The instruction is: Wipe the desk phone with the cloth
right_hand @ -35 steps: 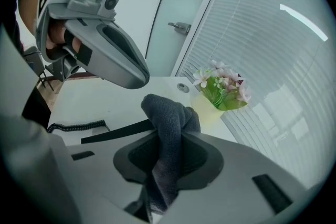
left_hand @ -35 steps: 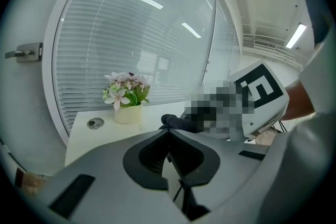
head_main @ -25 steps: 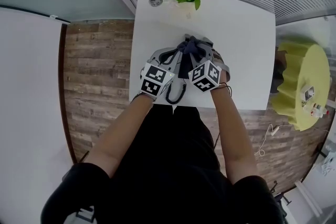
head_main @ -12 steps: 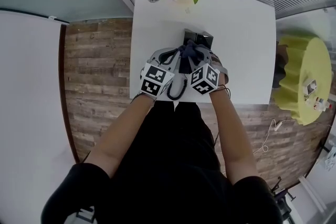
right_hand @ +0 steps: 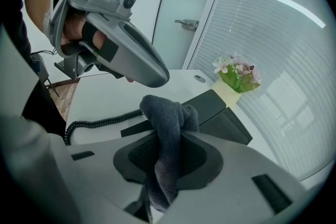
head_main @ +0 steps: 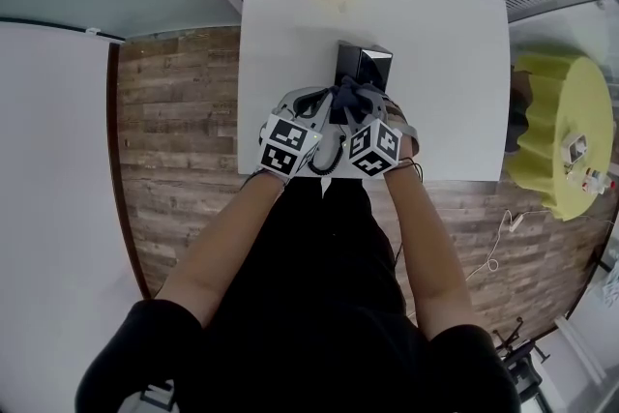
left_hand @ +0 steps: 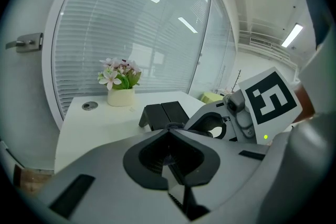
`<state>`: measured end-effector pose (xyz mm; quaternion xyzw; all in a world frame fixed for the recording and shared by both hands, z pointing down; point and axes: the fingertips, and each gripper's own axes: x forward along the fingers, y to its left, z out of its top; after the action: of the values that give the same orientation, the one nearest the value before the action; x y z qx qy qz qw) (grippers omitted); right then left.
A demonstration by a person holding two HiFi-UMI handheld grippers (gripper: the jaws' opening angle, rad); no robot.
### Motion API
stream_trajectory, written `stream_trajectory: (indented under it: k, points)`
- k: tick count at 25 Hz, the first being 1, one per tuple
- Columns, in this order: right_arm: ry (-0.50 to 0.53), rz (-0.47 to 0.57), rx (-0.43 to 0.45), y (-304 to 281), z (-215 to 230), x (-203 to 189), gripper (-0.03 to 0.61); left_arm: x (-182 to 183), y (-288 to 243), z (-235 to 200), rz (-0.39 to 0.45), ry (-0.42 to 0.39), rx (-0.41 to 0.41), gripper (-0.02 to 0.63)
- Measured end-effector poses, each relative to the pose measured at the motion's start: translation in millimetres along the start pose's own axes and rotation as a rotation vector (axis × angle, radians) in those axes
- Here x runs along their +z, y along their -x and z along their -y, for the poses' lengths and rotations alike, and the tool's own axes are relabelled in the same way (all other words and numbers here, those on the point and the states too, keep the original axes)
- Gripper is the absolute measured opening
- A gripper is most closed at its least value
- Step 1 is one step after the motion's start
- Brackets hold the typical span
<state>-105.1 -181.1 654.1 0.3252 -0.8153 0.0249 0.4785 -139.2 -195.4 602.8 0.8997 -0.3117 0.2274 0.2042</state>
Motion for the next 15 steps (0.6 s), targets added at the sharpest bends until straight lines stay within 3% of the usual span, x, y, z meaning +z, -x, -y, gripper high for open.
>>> stream_trajectory:
  k: [15]
  points:
    - [-0.001, -0.026, 0.023, 3, -32, -15, 0.094, -41, 2, 16, -0.061, 0.001, -0.024, 0.010]
